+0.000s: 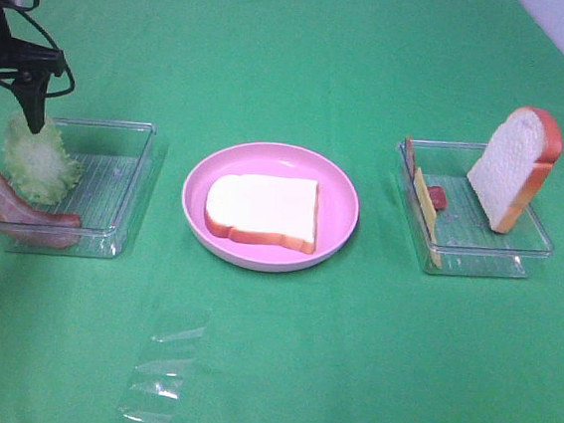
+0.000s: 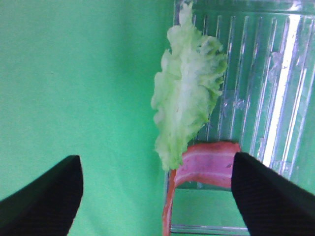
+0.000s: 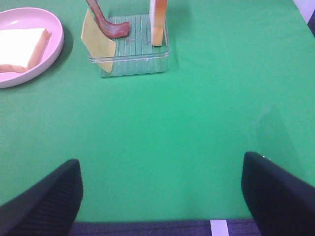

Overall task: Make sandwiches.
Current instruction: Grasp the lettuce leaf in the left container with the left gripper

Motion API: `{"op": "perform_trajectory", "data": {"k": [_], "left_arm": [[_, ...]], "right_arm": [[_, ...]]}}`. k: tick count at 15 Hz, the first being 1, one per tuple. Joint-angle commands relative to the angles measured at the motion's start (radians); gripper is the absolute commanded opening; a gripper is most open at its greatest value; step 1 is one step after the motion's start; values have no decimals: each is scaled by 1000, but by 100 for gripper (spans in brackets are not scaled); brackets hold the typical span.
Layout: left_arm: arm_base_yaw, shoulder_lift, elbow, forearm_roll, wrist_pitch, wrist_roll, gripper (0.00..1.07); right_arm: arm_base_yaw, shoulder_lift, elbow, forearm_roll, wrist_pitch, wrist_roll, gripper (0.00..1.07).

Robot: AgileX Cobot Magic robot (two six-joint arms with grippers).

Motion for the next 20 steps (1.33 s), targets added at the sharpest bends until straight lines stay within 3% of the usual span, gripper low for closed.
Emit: {"op": "perform_trajectory", "data": {"k": [1,6,12,17,18,20], "left_arm": [[2,36,4,0,-39,1,77],[2,73,4,0,-78,1,76],[0,88,4,-5,-97,1,57],[0,90,4,-15,-97,4,23],[0,90,4,-15,-97,4,4],[0,90,4,-15,-97,4,0]], "right_arm": [[0,-26,2,-3,-9,9,84],[0,-26,2,-3,-9,9,84],[0,-26,2,-3,-9,9,84],[0,-26,2,-3,-9,9,84],[0,-26,2,-3,-9,9,84],[0,-26,2,-3,-9,9,84]]}}
